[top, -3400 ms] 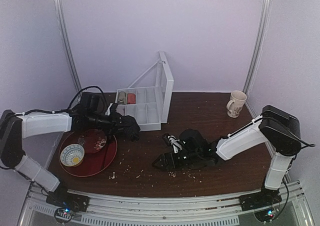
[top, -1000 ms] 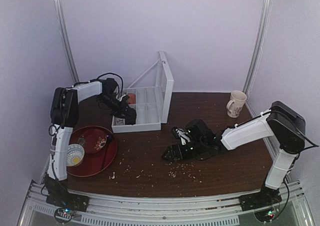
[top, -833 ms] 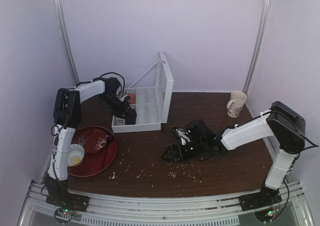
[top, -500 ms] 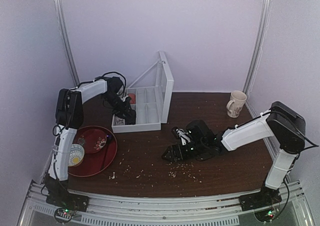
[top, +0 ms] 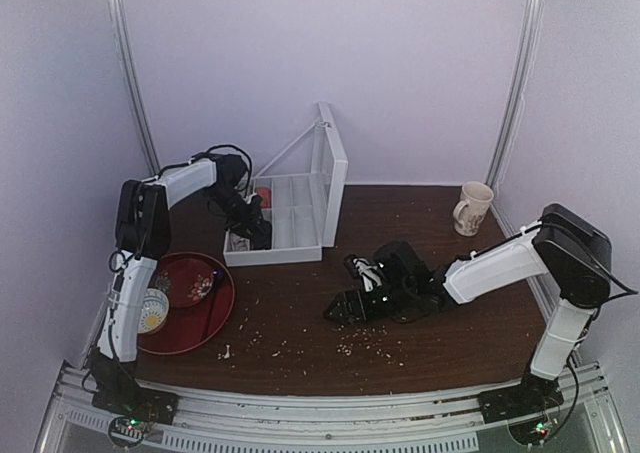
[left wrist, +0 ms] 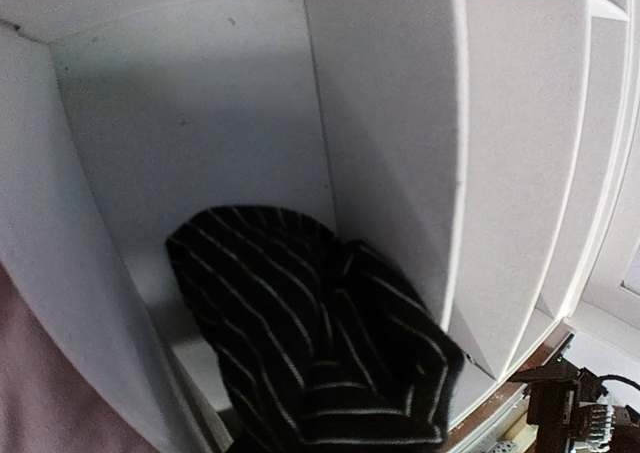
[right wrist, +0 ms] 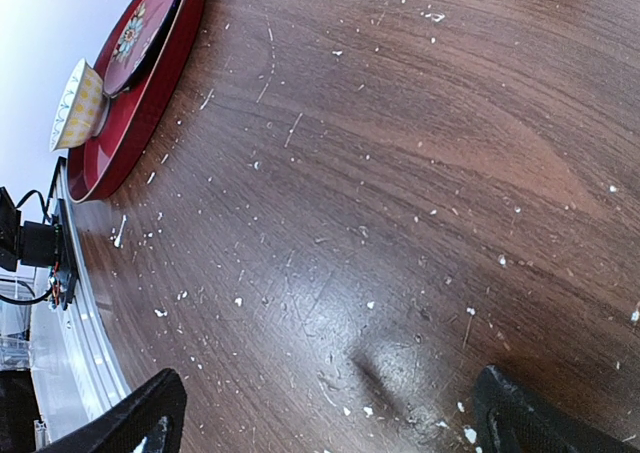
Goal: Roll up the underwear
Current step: Place the underwear in the storage box, then adjust the underwear in the storage box.
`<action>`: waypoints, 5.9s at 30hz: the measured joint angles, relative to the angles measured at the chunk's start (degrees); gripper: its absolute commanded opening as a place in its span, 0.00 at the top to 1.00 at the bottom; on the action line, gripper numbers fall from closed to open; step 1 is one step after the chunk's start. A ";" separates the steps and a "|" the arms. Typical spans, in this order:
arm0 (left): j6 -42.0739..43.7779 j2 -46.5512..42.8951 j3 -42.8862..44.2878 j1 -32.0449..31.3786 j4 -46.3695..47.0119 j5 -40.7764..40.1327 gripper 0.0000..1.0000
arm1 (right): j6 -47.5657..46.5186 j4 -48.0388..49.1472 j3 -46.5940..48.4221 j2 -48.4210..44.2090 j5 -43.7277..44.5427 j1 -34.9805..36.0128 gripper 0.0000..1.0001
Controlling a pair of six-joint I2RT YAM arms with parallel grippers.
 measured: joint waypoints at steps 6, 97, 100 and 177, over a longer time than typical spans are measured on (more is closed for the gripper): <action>-0.07 -0.33 -0.22 -0.02 0.09 -0.04 0.79 | 0.02 0.00 -0.11 -0.15 0.00 0.00 0.00; -3.04 -13.35 -0.55 -4.09 -6.10 -13.07 0.69 | 2.19 3.93 -2.69 -0.87 -0.66 -0.02 0.00; -3.56 -14.10 -0.94 -4.48 -5.57 -12.28 0.76 | 2.19 3.93 -2.69 -0.87 -0.68 -0.02 0.00; -7.04 -23.37 -19.43 -4.33 8.59 -13.86 0.42 | 2.12 -3.89 -3.34 -5.09 0.46 -0.02 0.00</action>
